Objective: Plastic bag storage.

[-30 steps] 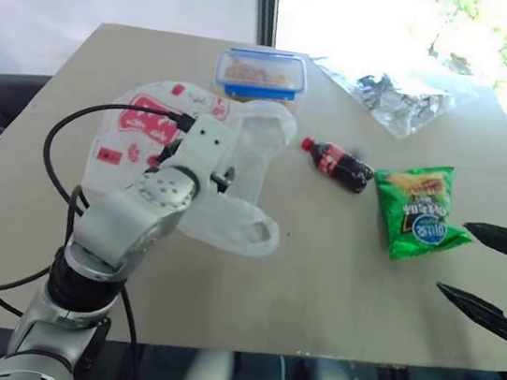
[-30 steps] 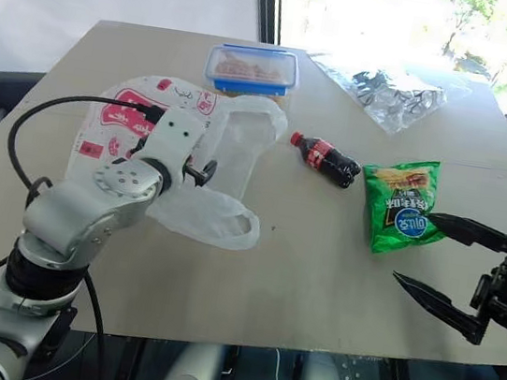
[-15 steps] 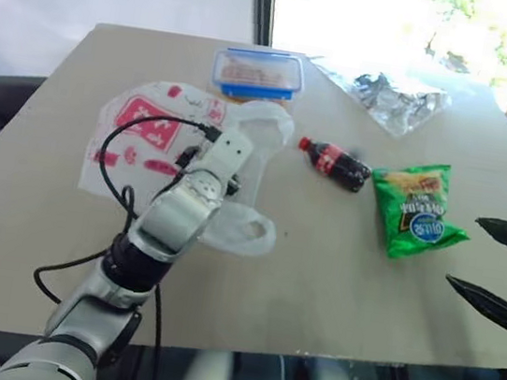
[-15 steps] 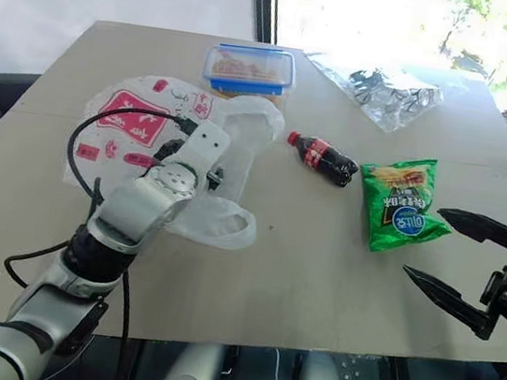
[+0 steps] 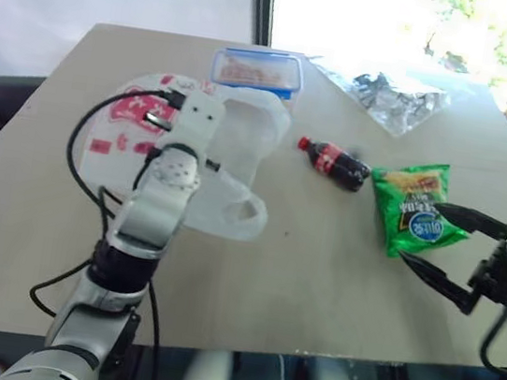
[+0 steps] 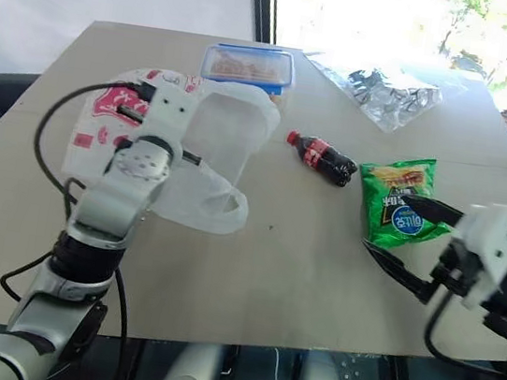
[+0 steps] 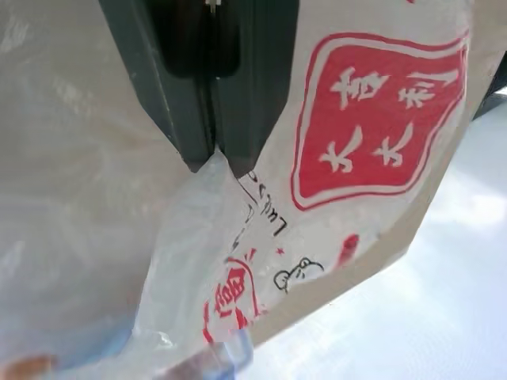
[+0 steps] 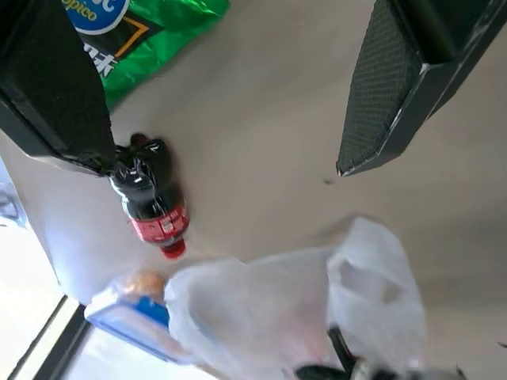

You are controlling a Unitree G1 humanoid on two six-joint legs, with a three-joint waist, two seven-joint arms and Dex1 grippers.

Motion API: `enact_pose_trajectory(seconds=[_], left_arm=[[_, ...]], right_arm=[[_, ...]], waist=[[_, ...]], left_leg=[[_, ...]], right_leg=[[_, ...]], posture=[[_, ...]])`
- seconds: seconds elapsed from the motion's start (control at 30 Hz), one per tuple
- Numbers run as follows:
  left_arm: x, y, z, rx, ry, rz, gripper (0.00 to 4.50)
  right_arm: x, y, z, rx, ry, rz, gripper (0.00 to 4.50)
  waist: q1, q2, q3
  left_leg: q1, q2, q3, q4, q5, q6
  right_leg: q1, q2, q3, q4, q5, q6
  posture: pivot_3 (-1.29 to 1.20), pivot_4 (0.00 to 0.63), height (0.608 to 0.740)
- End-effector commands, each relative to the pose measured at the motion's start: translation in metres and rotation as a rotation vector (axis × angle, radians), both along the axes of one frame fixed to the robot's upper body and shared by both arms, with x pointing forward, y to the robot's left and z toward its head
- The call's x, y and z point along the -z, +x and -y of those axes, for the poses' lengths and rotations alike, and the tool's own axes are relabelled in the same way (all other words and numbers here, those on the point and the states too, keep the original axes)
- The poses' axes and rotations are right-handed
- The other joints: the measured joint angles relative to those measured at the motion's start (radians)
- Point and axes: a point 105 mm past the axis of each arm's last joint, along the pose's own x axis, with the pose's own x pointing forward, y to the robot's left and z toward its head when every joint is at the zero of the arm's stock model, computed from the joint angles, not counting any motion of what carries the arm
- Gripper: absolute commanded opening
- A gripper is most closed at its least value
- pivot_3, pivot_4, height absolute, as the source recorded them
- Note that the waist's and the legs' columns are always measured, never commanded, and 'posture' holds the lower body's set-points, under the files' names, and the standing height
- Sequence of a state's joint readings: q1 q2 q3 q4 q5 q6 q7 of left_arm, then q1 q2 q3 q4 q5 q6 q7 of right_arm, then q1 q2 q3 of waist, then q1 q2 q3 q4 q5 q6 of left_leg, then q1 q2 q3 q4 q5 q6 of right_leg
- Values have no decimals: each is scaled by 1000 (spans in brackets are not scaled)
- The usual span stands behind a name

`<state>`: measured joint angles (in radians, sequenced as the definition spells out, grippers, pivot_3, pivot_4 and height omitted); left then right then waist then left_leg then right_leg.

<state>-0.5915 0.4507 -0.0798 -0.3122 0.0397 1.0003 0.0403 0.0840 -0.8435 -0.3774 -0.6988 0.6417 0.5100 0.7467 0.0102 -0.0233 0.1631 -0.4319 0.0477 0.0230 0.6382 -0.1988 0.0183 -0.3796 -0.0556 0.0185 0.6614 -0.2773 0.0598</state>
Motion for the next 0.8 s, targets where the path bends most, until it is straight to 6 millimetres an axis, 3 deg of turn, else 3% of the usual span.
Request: enact_pose_trajectory(seconds=[0.03,0.13,0.3,0.43,0.57,0.73,0.8], left_arm=[[-40,-12,14,192,-71,75,31],[-46,-17,14,235,-59,69,31],[-54,-23,16,288,-91,50,31],[-51,-28,19,284,-85,33,31],[-49,-29,18,230,-78,29,31],[-50,-26,10,157,-59,50,31],[-51,-24,7,128,-62,61,0]], right_arm=[[12,44,-9,153,-103,54,4500],[10,72,-24,159,-89,37,4500],[9,145,-52,223,-97,-28,4500],[19,178,-68,227,-130,-66,4500],[42,195,-85,143,-195,-180,4500],[61,209,-83,163,-229,-273,4500],[67,212,-82,168,-260,-284,3974]], waist=[[-6,-1,1],[-7,-1,1],[-20,-1,3],[-15,-1,4],[-21,-1,4],[-27,-1,5],[-30,-1,5]], left_leg=[[0,0,0,1,0,0],[0,0,0,2,1,-1],[-1,0,1,1,1,-1],[-2,0,1,0,1,-2],[-3,0,1,-2,3,-4],[-2,0,1,-3,3,-5],[0,0,1,-3,2,-4]], right_leg=[[-1,0,0,0,0,0],[-1,0,0,1,0,0],[-1,1,-1,2,0,0],[-1,1,-3,2,0,0],[-3,0,-2,1,0,0],[-3,0,-2,1,0,0],[-3,1,-1,2,0,0]], posture=[[0,150,740],[0,150,740],[0,150,740],[0,150,740],[0,150,740],[0,150,740],[0,150,740]])
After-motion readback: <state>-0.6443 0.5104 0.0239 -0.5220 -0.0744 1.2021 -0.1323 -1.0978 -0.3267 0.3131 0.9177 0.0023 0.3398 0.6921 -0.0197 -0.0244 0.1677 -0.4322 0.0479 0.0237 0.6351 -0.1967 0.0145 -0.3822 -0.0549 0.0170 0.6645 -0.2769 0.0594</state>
